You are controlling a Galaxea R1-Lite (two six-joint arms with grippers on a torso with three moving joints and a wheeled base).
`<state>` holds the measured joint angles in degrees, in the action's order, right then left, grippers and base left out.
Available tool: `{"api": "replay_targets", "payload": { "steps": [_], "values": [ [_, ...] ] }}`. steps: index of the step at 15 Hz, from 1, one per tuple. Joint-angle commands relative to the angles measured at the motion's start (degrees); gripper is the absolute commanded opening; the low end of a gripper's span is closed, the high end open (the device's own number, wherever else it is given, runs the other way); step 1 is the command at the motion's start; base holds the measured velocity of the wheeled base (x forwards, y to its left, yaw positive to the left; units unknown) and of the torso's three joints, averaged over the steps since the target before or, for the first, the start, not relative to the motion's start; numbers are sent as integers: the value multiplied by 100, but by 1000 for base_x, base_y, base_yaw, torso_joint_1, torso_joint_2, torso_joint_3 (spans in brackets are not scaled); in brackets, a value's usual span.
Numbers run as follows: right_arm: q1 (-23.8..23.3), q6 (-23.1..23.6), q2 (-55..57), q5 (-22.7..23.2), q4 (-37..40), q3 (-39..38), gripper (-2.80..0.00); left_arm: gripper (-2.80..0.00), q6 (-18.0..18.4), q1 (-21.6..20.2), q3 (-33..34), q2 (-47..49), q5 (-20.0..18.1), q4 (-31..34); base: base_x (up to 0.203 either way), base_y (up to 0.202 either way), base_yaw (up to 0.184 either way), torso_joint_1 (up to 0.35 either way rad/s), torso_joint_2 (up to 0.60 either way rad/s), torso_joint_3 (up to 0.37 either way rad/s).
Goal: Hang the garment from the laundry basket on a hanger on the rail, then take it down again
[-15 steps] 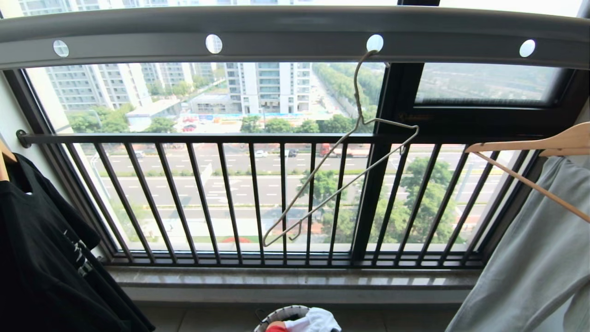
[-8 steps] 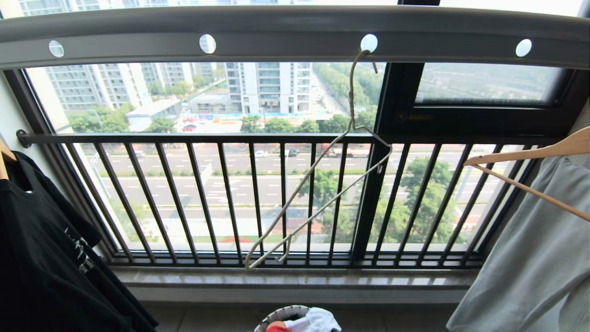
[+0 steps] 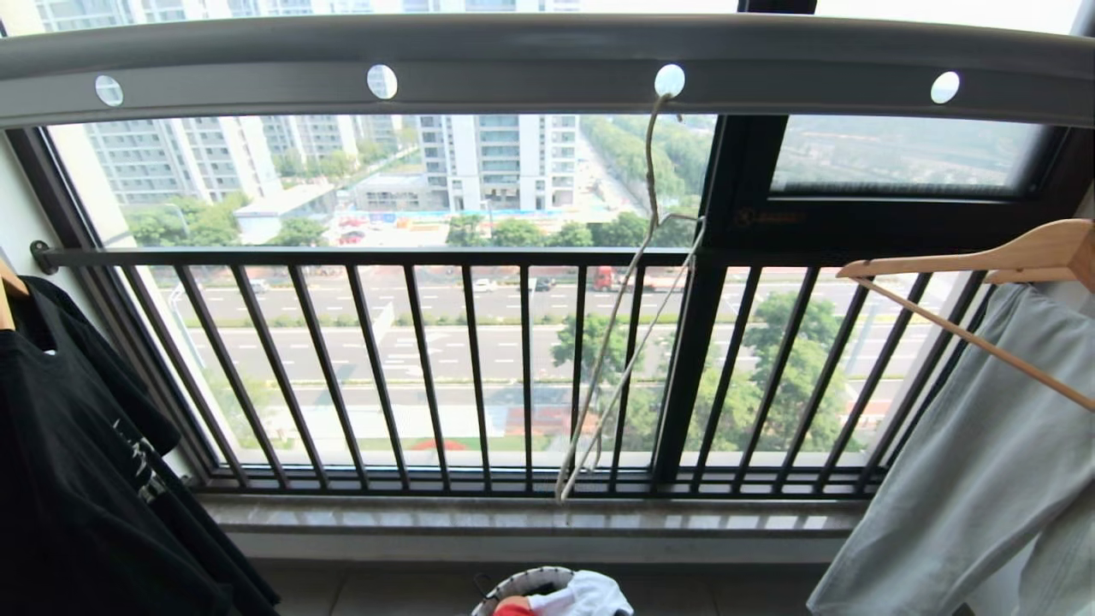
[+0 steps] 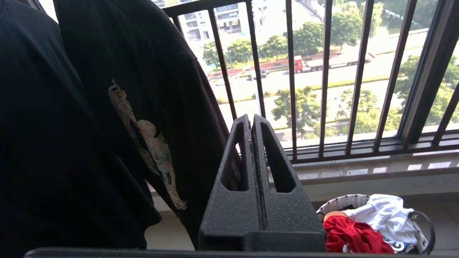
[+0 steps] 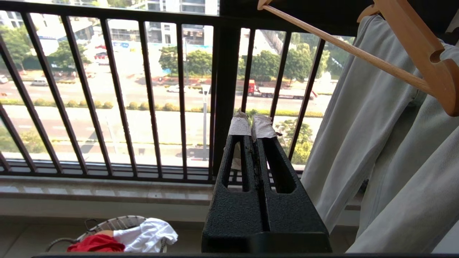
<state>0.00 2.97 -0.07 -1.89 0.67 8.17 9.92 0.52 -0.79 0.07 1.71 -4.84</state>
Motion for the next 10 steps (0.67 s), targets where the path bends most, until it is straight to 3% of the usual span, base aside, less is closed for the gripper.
{"api": "replay_targets", "payload": {
  "steps": [1,10],
  "values": [
    [0,7,7,57,-233,-330,-280,-280,-20,0,79,-7,-158,191,0,0,0,0,0,0],
    [0,30,7,312,-84,-817,-280,-280,-307,0,79,-7,-250,537,0,0,0,0,0,0]
  ]
}}
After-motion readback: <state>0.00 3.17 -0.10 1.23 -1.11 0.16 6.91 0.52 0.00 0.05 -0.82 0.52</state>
